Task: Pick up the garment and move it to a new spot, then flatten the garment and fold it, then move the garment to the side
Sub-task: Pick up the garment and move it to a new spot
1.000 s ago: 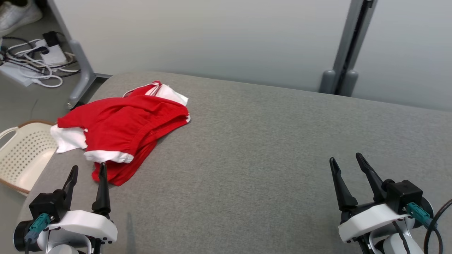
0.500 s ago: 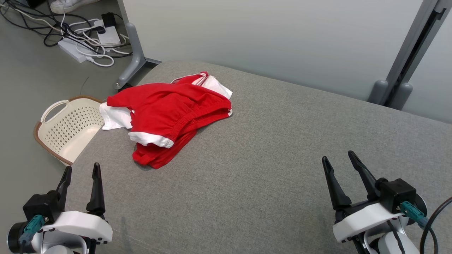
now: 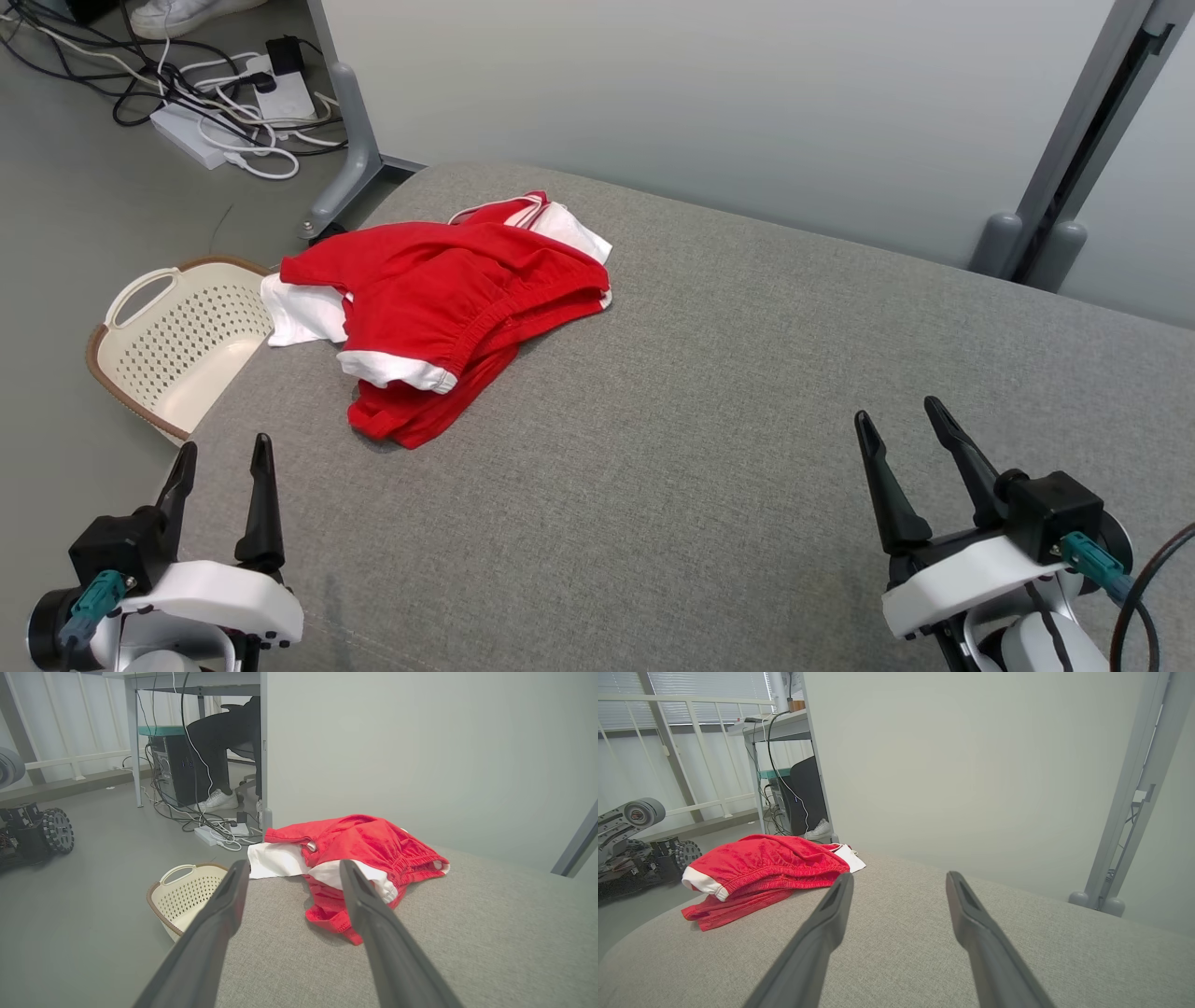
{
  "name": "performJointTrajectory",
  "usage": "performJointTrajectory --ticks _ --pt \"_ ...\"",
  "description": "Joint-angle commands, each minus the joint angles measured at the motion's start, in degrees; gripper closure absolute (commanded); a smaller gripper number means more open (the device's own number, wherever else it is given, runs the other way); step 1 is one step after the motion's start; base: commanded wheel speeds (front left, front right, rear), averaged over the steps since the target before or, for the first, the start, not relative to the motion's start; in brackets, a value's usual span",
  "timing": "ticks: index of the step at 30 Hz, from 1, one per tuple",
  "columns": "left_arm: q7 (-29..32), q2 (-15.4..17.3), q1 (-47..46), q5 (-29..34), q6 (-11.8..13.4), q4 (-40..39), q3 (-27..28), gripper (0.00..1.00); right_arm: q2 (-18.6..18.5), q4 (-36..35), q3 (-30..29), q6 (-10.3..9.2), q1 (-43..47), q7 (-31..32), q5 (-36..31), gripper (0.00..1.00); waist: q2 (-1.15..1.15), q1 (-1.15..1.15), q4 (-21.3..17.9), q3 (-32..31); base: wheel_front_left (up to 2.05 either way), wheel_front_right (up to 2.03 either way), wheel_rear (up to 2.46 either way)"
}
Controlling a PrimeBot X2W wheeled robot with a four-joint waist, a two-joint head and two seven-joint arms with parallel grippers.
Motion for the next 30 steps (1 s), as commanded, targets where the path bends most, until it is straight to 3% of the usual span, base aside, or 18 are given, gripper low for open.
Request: performJointTrajectory --ticks 1,9,18,30 --pt "-0.1 0.2 -0.5 -0.1 0.3 0.0 -0.1 0.00 -0.6 -0.1 -0.3 0.11 0.0 -0.3 -0.2 0.00 0.00 0.00 0.0 0.0 0.00 0.00 0.00" --pt "0.5 0.3 -4.9 0.1 -0.2 -1.3 -1.2 0.00 -1.0 -0.9 0.3 0.11 -0.8 0.5 -0.4 0.00 0.00 0.00 -1.3 1.5 0.00 0.00 0.00" --pt "1.7 1.0 -14.6 -1.9 -1.3 0.1 -0.5 0.00 -2.8 -4.2 1.4 0.11 -4.2 2.8 -1.9 0.00 0.00 0.00 -7.6 9.7 0.00 0.00 0.00" --pt "3.5 3.7 -23.5 -4.8 -3.1 16.8 1.2 0.00 -4.4 -6.6 1.8 0.11 -7.4 3.8 -2.2 0.00 0.00 0.00 -12.3 18.1 0.00 0.00 0.00"
